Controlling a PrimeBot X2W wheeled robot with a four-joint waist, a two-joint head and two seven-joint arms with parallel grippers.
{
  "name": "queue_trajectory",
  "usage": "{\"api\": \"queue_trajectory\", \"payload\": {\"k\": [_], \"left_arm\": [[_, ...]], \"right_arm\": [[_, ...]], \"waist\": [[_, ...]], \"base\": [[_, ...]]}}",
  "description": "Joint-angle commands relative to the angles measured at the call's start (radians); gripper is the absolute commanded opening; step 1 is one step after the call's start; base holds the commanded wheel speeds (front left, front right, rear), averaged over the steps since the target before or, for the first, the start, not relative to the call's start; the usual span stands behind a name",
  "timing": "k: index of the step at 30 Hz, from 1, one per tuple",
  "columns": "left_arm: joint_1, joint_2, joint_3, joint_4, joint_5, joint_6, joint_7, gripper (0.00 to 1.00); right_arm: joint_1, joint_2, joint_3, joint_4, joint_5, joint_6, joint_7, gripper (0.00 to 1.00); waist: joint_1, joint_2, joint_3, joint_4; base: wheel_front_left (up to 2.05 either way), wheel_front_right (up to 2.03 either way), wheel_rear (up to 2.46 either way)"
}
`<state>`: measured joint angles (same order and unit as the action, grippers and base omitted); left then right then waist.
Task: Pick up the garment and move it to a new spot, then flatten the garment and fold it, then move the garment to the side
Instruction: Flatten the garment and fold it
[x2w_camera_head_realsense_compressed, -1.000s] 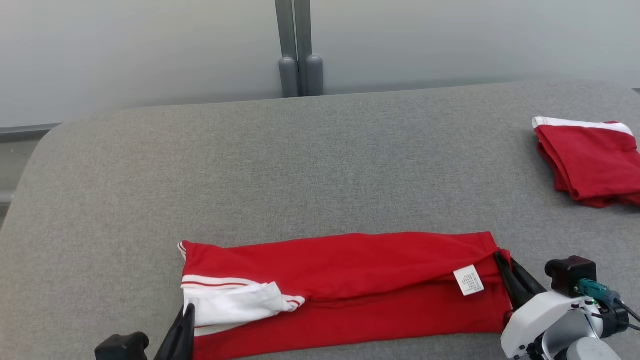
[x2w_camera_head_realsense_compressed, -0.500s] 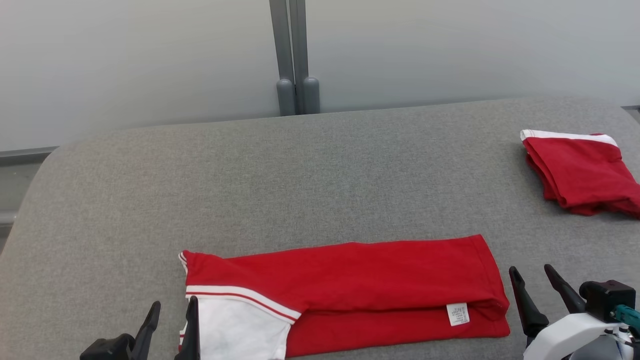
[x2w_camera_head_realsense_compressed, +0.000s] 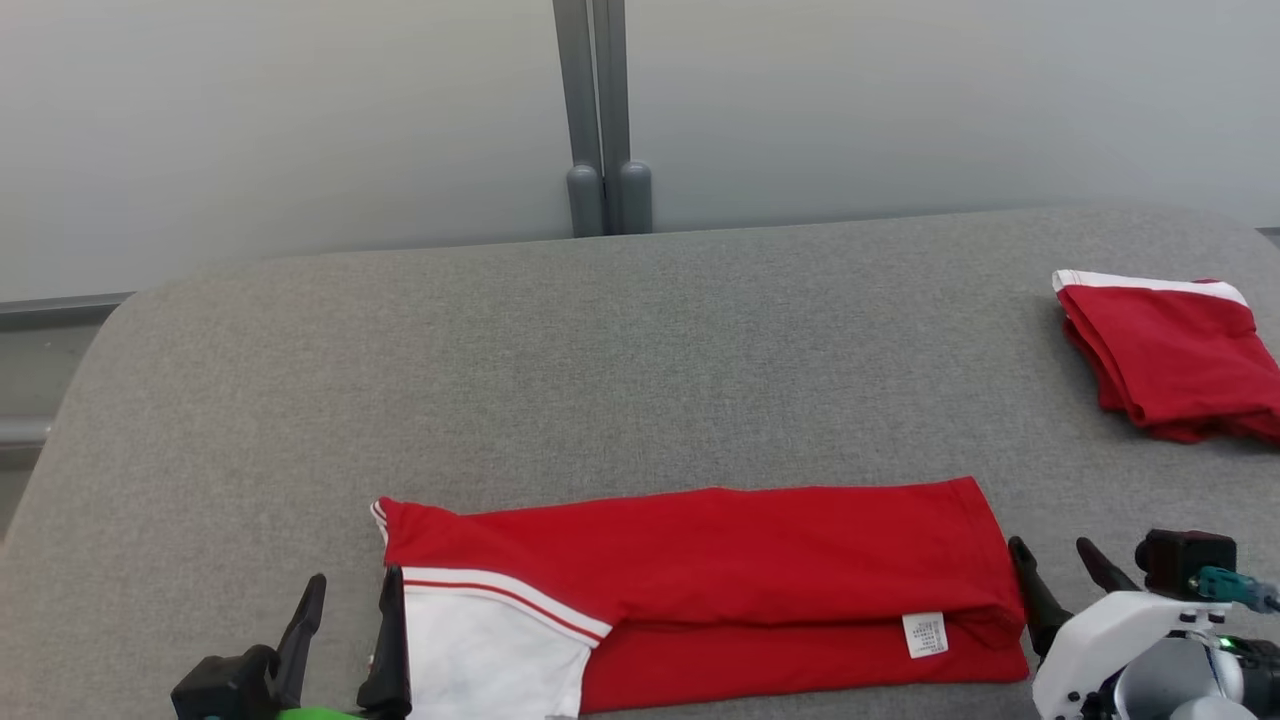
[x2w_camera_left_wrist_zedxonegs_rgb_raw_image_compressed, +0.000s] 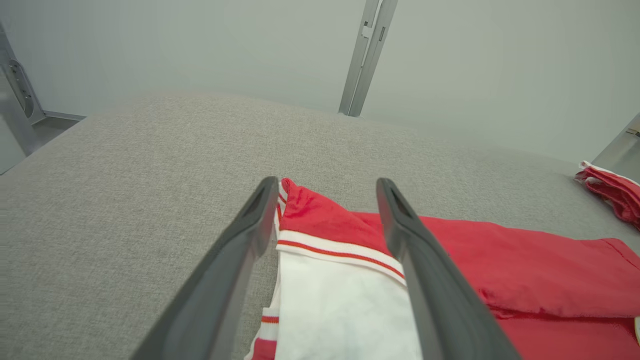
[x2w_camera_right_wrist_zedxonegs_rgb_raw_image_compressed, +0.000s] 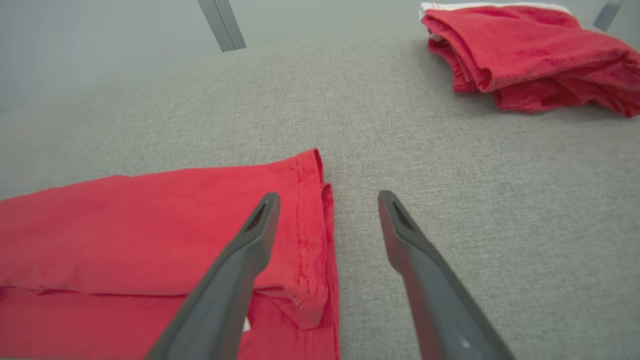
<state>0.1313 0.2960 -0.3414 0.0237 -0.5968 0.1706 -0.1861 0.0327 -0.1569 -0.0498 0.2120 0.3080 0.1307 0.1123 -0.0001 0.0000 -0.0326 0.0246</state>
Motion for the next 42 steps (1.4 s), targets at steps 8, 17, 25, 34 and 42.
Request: {"api": "queue_trajectory", "payload": {"k": [8, 17, 25, 34, 42], "left_arm": [[-0.034, 0.005, 0.006, 0.025, 0.017, 0.009, -0.012, 1.00], [-0.043, 0.018, 0.022, 0.049, 0.020, 0.017, -0.029, 1.00], [-0.050, 0.024, 0.027, 0.049, 0.027, 0.028, -0.039, 1.00], [-0.055, 0.023, 0.028, 0.056, 0.034, 0.030, -0.048, 1.00], [-0.062, 0.010, 0.016, 0.063, 0.041, 0.032, -0.055, 1.00]], "right_arm": [[-0.105, 0.015, -0.010, 0.239, -0.003, 0.000, 0.040, 1.00], [-0.162, 0.040, 0.015, 0.415, 0.014, 0.000, 0.065, 1.00], [-0.213, 0.047, 0.049, 0.487, 0.029, 0.000, 0.051, 0.06], [-0.255, -0.020, 0.043, 0.487, 0.071, -0.001, 0.022, 0.00], [-0.236, -0.116, 0.017, 0.427, 0.125, -0.001, 0.058, 0.00]], "waist": [[0.0001, 0.0000, 0.008, 0.056], [0.0001, 0.0000, 0.010, 0.086], [0.0001, 0.0000, 0.009, 0.086], [0.0001, 0.0000, 0.005, 0.044], [0.0001, 0.0000, 0.006, -0.022]], "base": [[0.00, 0.00, 0.00], [0.00, 0.00, 0.00], [0.00, 0.00, 0.00], [0.00, 0.00, 0.00], [0.00, 0.00, 0.00]]}}
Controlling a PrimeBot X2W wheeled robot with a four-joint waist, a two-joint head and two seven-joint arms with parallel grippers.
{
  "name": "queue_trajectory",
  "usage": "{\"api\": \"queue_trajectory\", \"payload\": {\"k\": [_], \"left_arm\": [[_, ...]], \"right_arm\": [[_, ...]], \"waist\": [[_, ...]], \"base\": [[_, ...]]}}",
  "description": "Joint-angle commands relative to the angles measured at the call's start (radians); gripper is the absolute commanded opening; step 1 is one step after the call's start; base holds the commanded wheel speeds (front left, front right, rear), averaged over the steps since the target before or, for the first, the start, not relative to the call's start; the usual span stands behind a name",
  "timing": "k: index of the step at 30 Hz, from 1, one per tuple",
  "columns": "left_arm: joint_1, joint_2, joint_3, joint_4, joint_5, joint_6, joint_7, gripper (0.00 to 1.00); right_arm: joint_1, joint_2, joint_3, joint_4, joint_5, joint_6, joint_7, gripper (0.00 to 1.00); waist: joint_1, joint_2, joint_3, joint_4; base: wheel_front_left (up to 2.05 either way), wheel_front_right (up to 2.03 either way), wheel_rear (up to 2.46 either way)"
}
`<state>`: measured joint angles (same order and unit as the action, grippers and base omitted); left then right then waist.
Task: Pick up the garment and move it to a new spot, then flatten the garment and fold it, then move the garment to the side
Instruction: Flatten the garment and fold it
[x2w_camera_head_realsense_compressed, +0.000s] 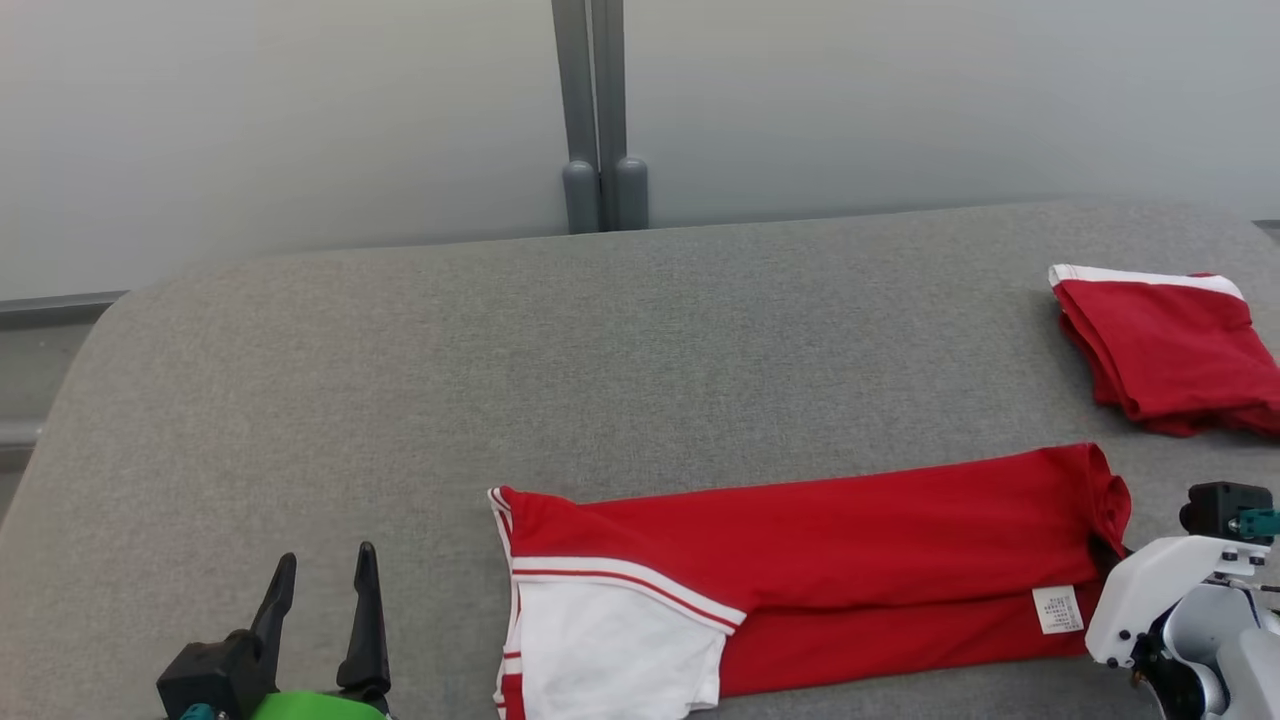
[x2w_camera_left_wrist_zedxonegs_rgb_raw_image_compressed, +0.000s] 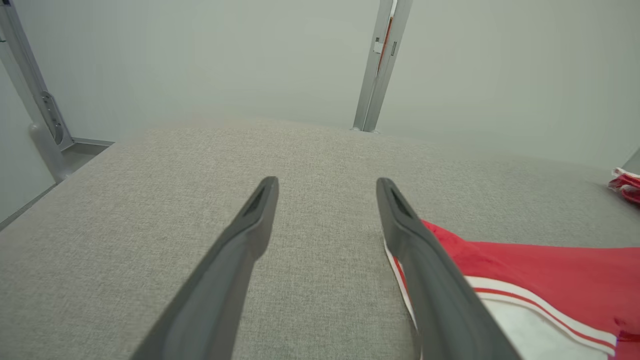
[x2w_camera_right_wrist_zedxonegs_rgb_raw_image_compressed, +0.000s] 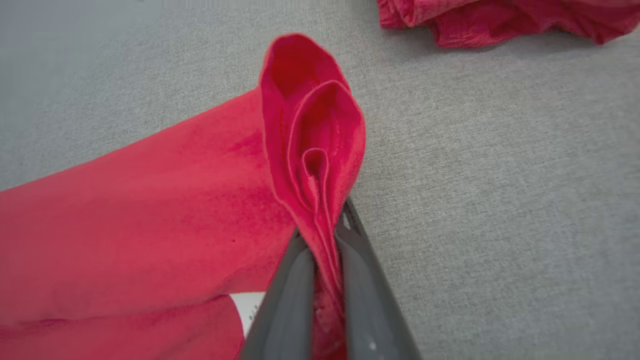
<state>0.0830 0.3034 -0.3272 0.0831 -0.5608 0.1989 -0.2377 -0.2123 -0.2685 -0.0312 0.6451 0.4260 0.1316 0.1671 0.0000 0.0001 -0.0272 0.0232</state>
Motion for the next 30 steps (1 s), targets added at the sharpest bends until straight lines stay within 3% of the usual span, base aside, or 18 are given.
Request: {"api": "queue_trajectory", "payload": {"k": [1, 15, 24, 30], "left_arm": [[-0.015, 0.003, 0.002, 0.008, 0.003, 0.000, -0.004, 1.00], [-0.039, -0.016, -0.008, 0.054, 0.008, -0.024, -0.018, 1.00], [-0.052, -0.017, -0.019, 0.068, 0.010, -0.032, -0.019, 1.00], [-0.059, -0.020, -0.037, 0.068, 0.015, -0.035, -0.011, 1.00]], "right_arm": [[0.012, -0.009, -0.002, -0.017, 0.016, -0.002, 0.009, 0.00], [0.082, 0.023, 0.144, -0.345, 0.215, -0.001, 0.139, 0.00], [0.124, 0.086, 0.278, -0.547, 0.316, -0.001, 0.211, 0.00], [0.111, 0.165, 0.374, -0.549, 0.367, -0.001, 0.210, 0.00]], "waist": [[0.0000, -0.0001, 0.002, -0.026], [0.0000, -0.0001, 0.003, -0.072], [0.0000, -0.0001, -0.007, -0.016], [0.0000, -0.0001, -0.015, 0.038]], "base": [[0.00, 0.00, 0.00], [0.00, 0.00, 0.00], [0.00, 0.00, 0.00], [0.00, 0.00, 0.00]]}}
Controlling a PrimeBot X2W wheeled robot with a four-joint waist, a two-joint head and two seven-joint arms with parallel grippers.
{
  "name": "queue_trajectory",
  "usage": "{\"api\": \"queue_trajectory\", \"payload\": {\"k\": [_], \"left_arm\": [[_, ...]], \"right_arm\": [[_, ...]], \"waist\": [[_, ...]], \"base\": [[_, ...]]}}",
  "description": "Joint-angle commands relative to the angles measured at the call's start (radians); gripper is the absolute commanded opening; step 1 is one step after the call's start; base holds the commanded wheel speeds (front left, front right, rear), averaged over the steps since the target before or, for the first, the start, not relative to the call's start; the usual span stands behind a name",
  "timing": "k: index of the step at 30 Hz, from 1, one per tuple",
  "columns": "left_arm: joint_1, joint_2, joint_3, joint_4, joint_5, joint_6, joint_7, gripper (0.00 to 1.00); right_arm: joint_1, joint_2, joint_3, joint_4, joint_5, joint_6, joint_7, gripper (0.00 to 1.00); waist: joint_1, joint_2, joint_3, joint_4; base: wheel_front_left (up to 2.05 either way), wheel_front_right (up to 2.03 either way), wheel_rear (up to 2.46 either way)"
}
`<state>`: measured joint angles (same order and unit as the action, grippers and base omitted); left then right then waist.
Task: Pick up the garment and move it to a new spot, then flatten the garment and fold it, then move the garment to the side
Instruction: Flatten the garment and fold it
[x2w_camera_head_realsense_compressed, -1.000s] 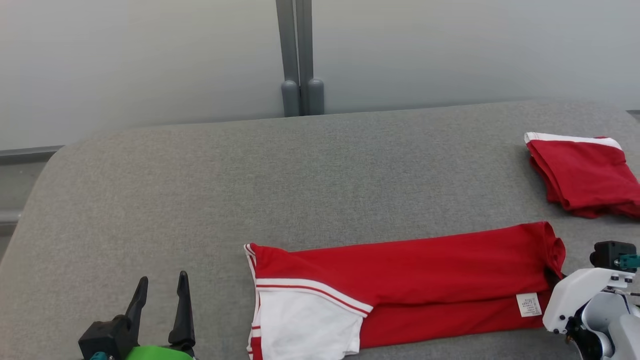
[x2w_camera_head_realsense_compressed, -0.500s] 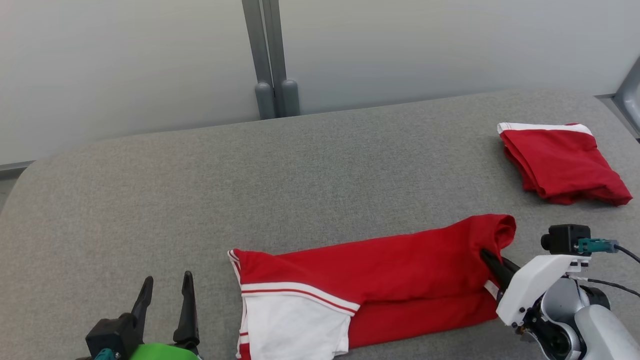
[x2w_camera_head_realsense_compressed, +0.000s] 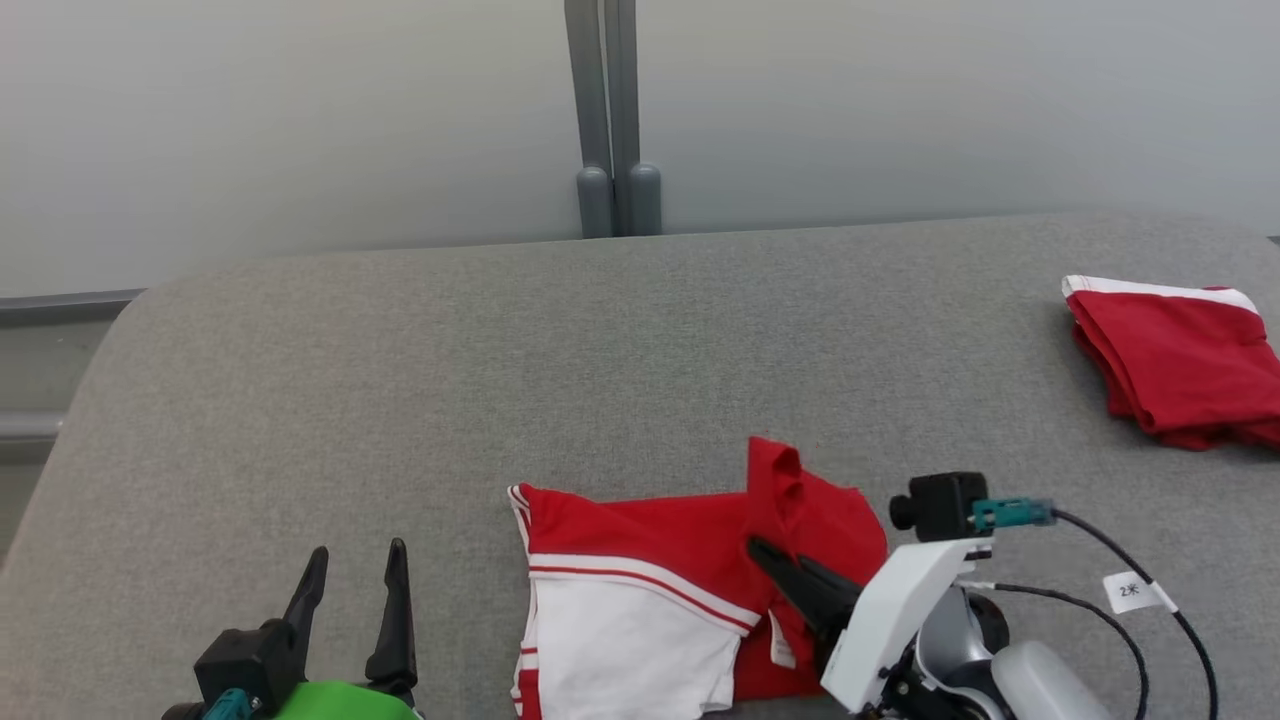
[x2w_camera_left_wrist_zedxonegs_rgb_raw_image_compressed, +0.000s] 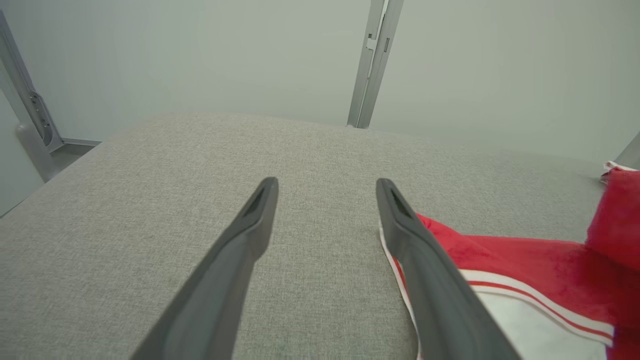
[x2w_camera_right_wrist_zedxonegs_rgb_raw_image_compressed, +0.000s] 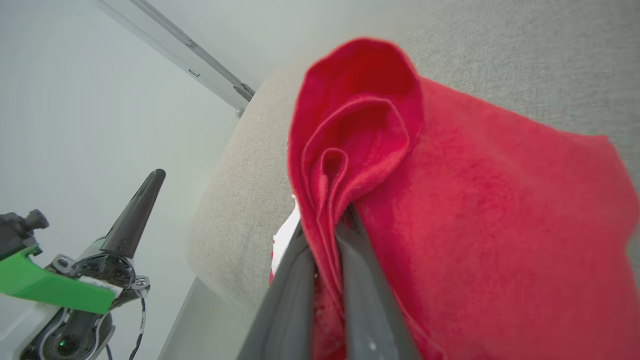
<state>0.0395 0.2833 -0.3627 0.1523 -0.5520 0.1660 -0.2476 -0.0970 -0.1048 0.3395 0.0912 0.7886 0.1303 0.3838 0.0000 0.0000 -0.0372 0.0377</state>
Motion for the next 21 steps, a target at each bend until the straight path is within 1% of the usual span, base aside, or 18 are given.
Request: {"api": "queue_trajectory", "payload": {"k": [1, 8, 15, 21], "left_arm": [[-0.019, 0.000, -0.005, 0.000, 0.007, -0.005, 0.001, 1.00], [-0.036, -0.003, -0.020, 0.014, 0.010, -0.016, 0.004, 1.00], [-0.046, -0.009, -0.039, 0.026, 0.013, -0.022, 0.007, 1.00], [-0.052, -0.013, -0.048, 0.035, 0.013, -0.025, 0.004, 1.00]], "right_arm": [[-0.009, 0.011, 0.017, 0.016, 0.010, 0.000, -0.013, 0.00], [-0.085, 0.051, 0.105, 0.155, 0.058, 0.001, -0.094, 0.00], [-0.168, 0.053, 0.231, 0.281, 0.167, 0.001, -0.171, 0.00], [-0.235, 0.054, 0.321, 0.397, 0.244, 0.001, -0.243, 0.00]], "waist": [[0.0000, 0.0000, -0.006, 0.032], [0.0000, 0.0000, -0.012, 0.091], [0.0000, 0.0000, -0.019, 0.142], [0.0000, 0.0000, -0.020, 0.171]], "base": [[0.00, 0.00, 0.00], [0.00, 0.00, 0.00], [0.00, 0.00, 0.00], [0.00, 0.00, 0.00]]}}
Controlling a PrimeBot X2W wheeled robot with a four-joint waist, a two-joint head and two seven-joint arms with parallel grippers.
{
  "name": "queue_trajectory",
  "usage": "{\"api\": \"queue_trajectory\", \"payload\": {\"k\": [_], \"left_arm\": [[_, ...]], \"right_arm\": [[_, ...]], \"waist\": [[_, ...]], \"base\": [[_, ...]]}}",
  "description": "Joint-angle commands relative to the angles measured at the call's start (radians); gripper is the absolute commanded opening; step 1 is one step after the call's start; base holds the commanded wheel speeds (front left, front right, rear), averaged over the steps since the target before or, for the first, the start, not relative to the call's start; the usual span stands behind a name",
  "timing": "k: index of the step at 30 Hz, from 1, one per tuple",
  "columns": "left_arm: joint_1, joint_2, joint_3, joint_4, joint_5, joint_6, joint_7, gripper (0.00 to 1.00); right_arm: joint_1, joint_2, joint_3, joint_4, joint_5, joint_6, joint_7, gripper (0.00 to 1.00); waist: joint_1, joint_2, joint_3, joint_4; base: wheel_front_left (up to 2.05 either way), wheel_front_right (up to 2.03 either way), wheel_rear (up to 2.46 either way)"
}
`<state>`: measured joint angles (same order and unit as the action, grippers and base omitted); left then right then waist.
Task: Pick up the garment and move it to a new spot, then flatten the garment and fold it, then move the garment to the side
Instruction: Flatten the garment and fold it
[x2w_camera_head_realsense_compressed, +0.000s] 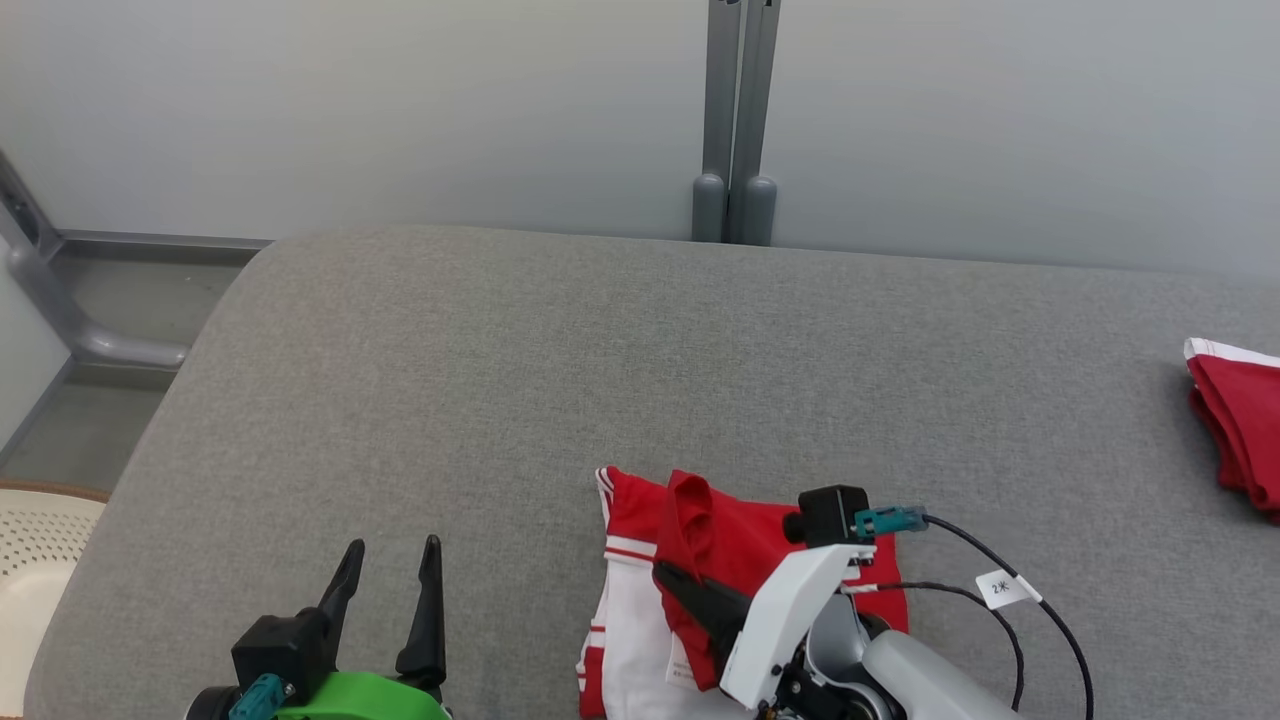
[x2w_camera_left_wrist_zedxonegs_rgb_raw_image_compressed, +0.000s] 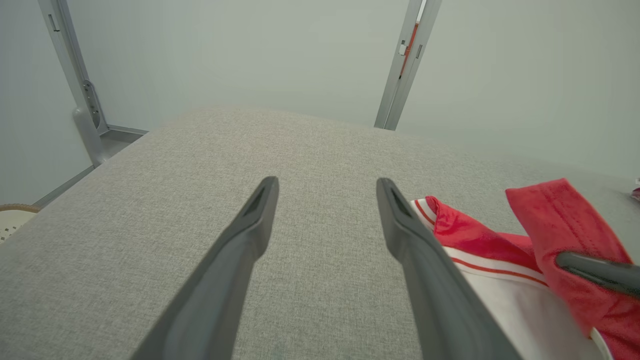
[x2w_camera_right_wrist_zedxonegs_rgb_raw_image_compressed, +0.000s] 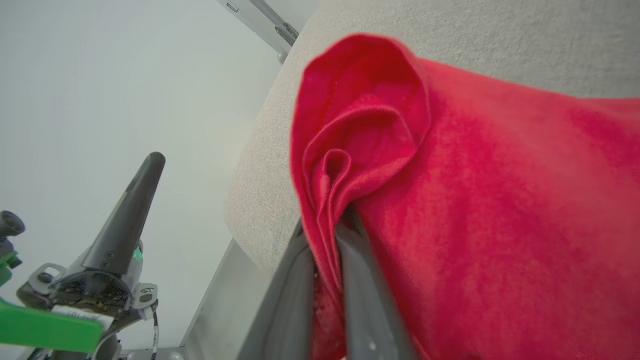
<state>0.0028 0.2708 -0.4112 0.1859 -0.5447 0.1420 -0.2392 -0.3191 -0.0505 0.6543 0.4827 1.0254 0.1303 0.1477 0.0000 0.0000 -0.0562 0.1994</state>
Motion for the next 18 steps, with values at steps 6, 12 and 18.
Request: {"api": "queue_trajectory", "payload": {"k": [6, 12, 18], "left_arm": [[-0.017, -0.005, -0.010, 0.001, 0.008, 0.005, -0.003, 1.00], [-0.020, -0.007, -0.008, 0.010, 0.000, 0.001, -0.007, 1.00], [-0.023, -0.010, -0.010, 0.016, -0.001, -0.001, -0.010, 1.00]], "right_arm": [[-0.070, -0.001, 0.092, 0.087, 0.100, 0.001, -0.070, 1.00], [-0.113, -0.001, 0.151, 0.108, 0.190, 0.001, -0.131, 1.00], [-0.166, -0.002, 0.159, 0.132, 0.205, 0.001, -0.231, 1.00]], "waist": [[0.0000, 0.0000, 0.000, 0.026], [0.0000, 0.0000, 0.002, 0.025], [0.0000, 0.0000, 0.004, 0.008]], "base": [[0.00, 0.00, 0.00], [0.00, 0.00, 0.00], [0.00, 0.00, 0.00]]}}
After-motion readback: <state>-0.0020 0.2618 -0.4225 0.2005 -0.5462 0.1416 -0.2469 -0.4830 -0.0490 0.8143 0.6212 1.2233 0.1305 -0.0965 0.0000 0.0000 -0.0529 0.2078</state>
